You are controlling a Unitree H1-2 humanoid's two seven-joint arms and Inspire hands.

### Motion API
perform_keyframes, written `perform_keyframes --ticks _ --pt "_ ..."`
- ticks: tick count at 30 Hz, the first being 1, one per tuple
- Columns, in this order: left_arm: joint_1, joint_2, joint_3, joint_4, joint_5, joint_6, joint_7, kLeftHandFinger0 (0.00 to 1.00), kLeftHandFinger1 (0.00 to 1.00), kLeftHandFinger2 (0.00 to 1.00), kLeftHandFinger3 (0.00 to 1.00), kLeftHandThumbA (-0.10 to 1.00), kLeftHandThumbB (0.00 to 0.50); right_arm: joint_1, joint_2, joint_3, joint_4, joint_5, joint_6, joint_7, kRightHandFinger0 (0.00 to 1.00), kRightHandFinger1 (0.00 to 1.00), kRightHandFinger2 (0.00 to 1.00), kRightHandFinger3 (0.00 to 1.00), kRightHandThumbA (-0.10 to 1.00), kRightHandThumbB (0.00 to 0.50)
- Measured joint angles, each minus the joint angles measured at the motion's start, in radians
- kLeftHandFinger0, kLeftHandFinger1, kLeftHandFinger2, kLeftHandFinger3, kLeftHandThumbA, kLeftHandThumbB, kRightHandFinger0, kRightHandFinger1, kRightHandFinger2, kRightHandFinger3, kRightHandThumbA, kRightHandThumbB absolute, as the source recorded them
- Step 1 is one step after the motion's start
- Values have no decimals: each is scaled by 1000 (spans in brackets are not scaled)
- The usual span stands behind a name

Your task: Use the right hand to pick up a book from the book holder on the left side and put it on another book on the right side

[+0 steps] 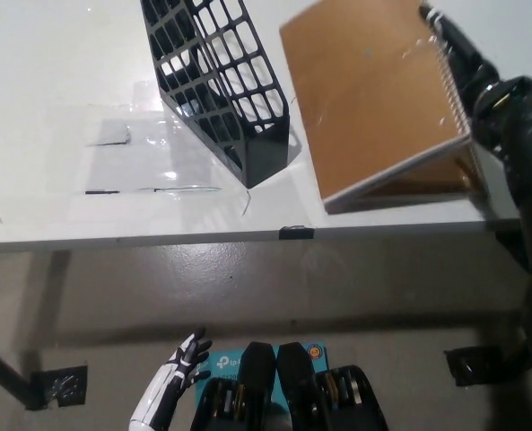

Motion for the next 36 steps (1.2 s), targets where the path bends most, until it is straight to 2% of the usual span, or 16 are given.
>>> perform_keyframes --ticks 3,5,7,8,10,12,13,15,23,28,31,32,33,34,35,36 --pt "1 0 0 -2 1 1 0 935 1000 1000 1000 1000 69 -8 -5 -1 68 -22 -26 11 0 106 677 1000 -100 60" --pt "1 0 1 -3 0 2 0 942 1000 1000 1000 1000 75 -11 -10 -1 94 -34 -41 18 0 111 690 1000 -100 102" --pt "1 -1 2 -3 0 2 0 943 1000 1000 1000 1000 81 -16 -17 -2 115 -42 -55 22 0 91 668 1000 -100 102" --pt "1 0 2 -3 0 2 0 939 1000 1000 1000 1000 72 -17 -21 -2 122 -49 -66 22 0 67 666 1000 -100 80" --pt "1 0 3 -3 0 1 0 930 995 995 1000 1000 68 -20 -31 -4 132 -60 -82 23 0 58 667 1000 -100 79" --pt "1 0 3 -2 0 1 0 917 986 986 1000 1000 64 -26 -43 -14 145 -68 -93 22 0 2 638 1000 -100 69" --pt "1 0 3 -2 0 0 0 915 984 985 1000 1000 66 -29 -48 -17 150 -71 -95 22 0 0 636 1000 -100 82" --pt "1 -1 4 -2 0 0 0 914 982 986 1000 1000 74 -36 -57 -26 158 -74 -99 22 0 0 632 1000 -100 67" --pt "4 -2 4 0 0 0 0 908 976 980 1000 1000 74 -57 -82 -51 162 -90 -118 21 0 0 614 1000 -100 73" --pt "13 -4 4 0 1 1 0 907 973 973 1000 1000 82 -57 -82 -54 162 -105 -118 21 0 28 657 1000 -100 90" --pt "17 -7 4 0 1 1 0 896 957 960 1000 1000 81 -57 -81 -53 162 -116 -118 21 0 53 701 1000 -100 79" --pt "17 -8 4 0 1 1 0 896 956 959 1000 1000 79 -57 -81 -51 162 -119 -118 22 0 81 723 1000 -100 82" --pt "17 -9 4 0 1 1 0 893 952 955 1000 1000 71 -57 -81 -47 162 -124 -119 24 0 135 764 1000 -100 109" --pt "17 -10 4 0 1 1 0 887 944 947 1000 1000 69 -57 -81 -32 162 -137 -122 25 0 177 774 1000 -100 160" --pt "17 -10 3 0 1 1 0 884 942 945 1000 1000 70 -57 -81 -18 162 -148 -124 24 127 375 950 1000 -100 270" --pt "17 -11 4 0 1 1 0 883 941 944 1000 1000 73 -57 -80 5 162 -164 -130 24 592 941 1000 966 45 289"
